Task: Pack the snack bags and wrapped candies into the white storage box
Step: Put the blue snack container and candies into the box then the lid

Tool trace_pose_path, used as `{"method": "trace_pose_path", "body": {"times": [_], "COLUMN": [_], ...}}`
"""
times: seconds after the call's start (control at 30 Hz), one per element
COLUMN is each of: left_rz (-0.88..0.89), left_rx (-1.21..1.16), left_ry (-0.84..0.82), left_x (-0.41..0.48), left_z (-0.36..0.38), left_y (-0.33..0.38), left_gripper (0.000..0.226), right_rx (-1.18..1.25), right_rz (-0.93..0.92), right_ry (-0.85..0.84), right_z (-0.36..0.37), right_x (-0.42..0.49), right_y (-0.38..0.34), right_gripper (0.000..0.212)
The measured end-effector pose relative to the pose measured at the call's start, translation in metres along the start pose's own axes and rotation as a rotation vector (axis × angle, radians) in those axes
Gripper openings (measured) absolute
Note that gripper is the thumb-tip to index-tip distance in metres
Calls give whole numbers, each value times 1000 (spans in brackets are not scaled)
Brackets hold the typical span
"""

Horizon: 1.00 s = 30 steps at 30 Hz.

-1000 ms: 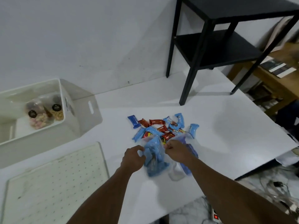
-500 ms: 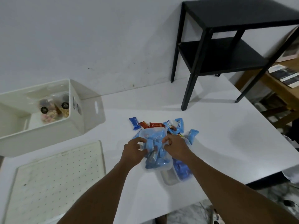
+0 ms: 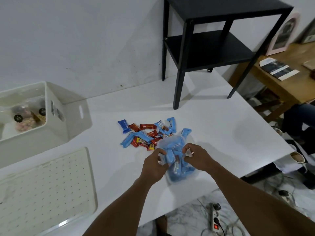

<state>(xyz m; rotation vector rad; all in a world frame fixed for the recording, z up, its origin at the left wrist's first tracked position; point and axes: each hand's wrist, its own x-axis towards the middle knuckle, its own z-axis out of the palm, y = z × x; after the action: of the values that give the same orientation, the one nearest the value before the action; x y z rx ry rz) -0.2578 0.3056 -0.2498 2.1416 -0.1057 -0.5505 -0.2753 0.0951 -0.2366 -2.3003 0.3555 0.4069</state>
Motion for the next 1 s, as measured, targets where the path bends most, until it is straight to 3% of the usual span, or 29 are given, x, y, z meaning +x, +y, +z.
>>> {"method": "trace_pose_path", "body": {"times": [0.1,0.23,0.4,0.5,0.7,1.0], "left_rz": [-13,-140,-39,-13,15,41], "left_rx": [-35,-315,-279,-288,-319,-304], "left_ry": [-33,-213,-155,-132,-27,227], "left_x": [0,-2,7,10,22,-10], "left_z": [2,2,-3,-25,-109,-303], "left_y": [-4,4,3,5,13,12], "left_gripper": [51,67,81,73,52,48], "right_rx": [111,207,243,244,223,215], "right_rz": [23,73,61,1,-173,-401], "right_ry": [17,-27,-22,-17,-24,-128], "right_z": [8,7,6,2,-10,21], "right_x": [-2,2,2,8,33,63], "right_y": [2,4,-4,-24,-111,-307], "right_gripper": [15,12,10,9,8,7]}}
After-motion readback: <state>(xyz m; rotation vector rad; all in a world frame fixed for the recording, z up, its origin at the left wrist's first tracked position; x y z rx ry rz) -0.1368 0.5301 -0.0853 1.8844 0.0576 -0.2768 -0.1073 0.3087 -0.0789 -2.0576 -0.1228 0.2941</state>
